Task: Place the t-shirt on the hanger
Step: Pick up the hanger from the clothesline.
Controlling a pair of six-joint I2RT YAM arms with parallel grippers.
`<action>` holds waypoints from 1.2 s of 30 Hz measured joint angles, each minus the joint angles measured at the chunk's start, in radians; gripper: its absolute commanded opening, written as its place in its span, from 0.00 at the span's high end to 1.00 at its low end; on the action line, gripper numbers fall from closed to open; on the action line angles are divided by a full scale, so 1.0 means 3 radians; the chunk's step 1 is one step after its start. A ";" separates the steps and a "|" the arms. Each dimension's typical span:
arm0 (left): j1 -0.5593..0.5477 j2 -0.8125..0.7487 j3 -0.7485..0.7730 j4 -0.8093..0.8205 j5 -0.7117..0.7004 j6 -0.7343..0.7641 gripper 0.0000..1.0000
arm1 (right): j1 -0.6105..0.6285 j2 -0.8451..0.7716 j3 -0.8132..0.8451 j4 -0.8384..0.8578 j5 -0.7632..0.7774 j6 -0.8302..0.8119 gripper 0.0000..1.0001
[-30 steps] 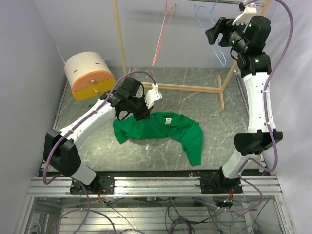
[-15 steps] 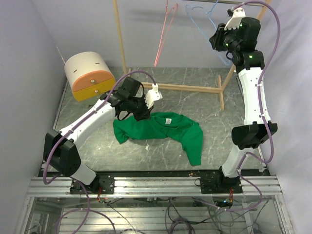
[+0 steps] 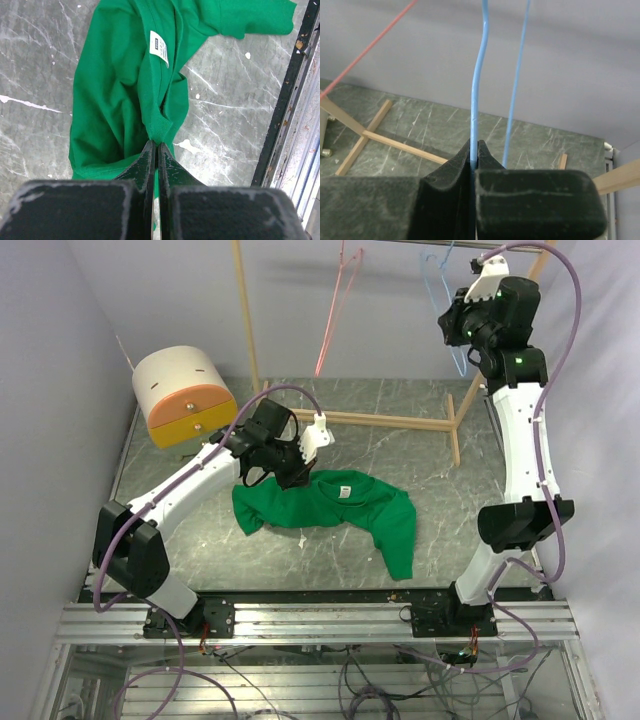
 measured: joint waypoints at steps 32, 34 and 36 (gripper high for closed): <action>-0.0001 0.0032 0.0000 0.0004 0.0038 -0.0061 0.93 | 0.0001 -0.0989 -0.0437 0.0033 0.0120 -0.0189 1.00; -0.0001 0.0031 0.0000 0.0031 -0.0005 -0.0088 0.93 | 0.0001 -0.1049 -0.0448 -0.0071 0.0104 -0.0239 1.00; -0.0003 0.0031 0.0000 0.0092 -0.0070 -0.0125 0.93 | 0.0001 -0.1114 -0.0507 -0.0196 0.0081 -0.0299 1.00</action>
